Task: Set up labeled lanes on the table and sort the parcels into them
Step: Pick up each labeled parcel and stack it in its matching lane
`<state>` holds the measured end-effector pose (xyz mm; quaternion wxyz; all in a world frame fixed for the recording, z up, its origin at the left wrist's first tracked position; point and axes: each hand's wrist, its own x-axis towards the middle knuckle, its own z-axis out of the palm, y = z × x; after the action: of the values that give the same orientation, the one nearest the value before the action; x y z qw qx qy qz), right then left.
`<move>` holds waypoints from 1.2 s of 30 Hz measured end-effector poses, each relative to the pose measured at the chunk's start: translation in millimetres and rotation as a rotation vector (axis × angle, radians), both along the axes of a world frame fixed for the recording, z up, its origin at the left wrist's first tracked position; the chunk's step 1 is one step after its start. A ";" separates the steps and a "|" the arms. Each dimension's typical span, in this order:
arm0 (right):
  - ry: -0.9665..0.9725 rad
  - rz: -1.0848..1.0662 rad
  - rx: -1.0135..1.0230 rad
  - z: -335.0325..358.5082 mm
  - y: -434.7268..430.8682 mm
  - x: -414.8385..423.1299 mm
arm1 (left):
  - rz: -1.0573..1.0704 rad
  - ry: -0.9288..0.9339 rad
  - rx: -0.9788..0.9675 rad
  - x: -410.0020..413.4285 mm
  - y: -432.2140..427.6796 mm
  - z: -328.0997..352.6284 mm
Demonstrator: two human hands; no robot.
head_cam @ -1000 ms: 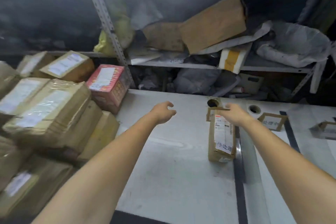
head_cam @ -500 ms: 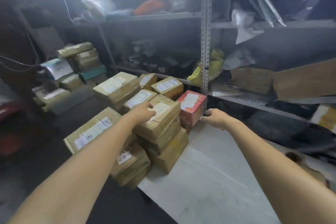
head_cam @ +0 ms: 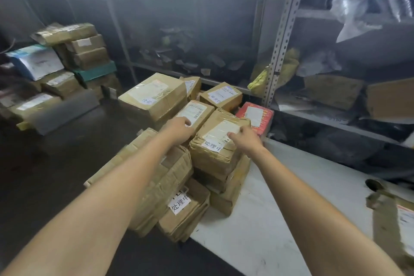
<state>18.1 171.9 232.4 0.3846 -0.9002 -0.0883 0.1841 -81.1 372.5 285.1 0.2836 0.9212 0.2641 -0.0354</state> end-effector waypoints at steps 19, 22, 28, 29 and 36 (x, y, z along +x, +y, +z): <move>0.253 -0.351 0.527 -28.2 19.3 -17.7 | -0.233 0.176 0.057 50.3 -19.6 -22.0; 0.264 -0.363 0.553 -30.3 16.6 -16.5 | -0.227 0.169 0.015 49.7 -18.8 -21.7; 0.269 -0.380 0.588 -28.4 13.4 -18.0 | -0.173 0.138 -0.171 48.6 -18.3 -26.9; 0.267 -0.379 0.590 -27.9 13.0 -17.9 | -0.165 0.126 -0.198 47.9 -16.8 -26.7; 0.255 -0.395 0.590 -14.4 -5.7 -18.7 | -0.156 0.060 -0.414 38.3 -15.2 -19.6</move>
<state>-0.6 166.2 218.0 0.6633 -0.7203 0.0863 0.1835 -42.8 357.3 265.5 0.4550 0.8595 0.1874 -0.1381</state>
